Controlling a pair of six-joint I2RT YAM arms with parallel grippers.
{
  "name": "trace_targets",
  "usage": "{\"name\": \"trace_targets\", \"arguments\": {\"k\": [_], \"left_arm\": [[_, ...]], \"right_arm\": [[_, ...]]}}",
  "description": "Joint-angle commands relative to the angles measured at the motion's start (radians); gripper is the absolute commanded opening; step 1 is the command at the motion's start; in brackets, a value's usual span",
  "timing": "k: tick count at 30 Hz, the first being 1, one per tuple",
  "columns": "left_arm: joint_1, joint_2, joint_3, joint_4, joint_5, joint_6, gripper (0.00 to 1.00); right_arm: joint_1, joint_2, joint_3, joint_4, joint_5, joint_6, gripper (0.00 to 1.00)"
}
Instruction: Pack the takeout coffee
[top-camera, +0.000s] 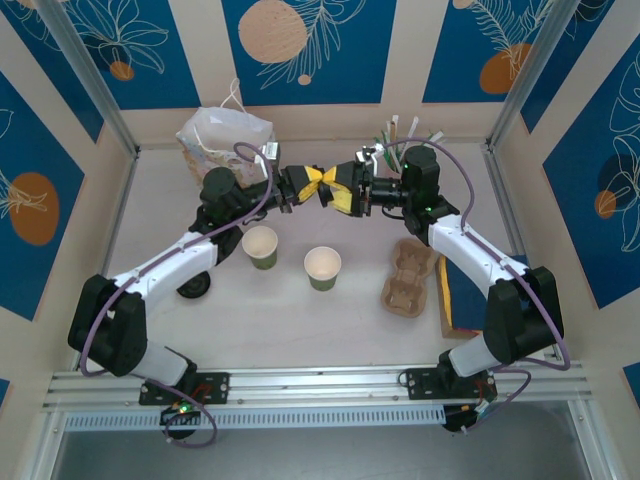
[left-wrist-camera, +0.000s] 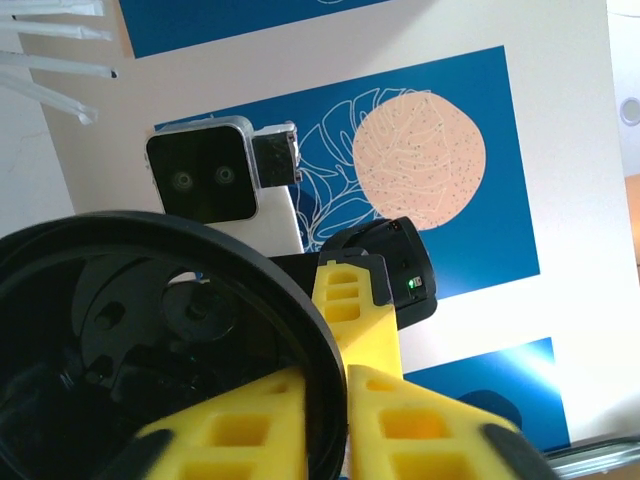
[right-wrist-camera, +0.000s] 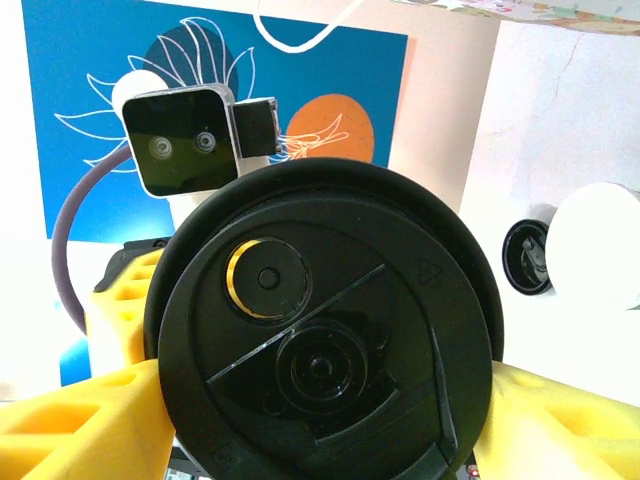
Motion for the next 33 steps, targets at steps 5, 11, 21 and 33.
{"name": "trace_targets", "arguments": {"k": [5,11,21,33], "left_arm": [[0.003,-0.075,0.004,-0.154,-0.013,0.116,0.35],[0.025,-0.163,0.043,-0.509,-0.085,0.331,0.44],[0.036,-0.249,0.158,-1.055,-0.314,0.656,0.56],[0.016,-0.299,0.156,-1.347,-0.519,0.807,1.00]], "right_arm": [[-0.021,-0.063,0.007,-0.145,0.022,-0.104,0.73],[-0.029,-0.107,0.021,-0.348,0.080,-0.251,0.73],[-0.006,-0.182,0.029,-0.637,0.244,-0.482,0.73],[0.158,-0.217,0.075,-0.936,0.608,-0.742,0.72]]}}
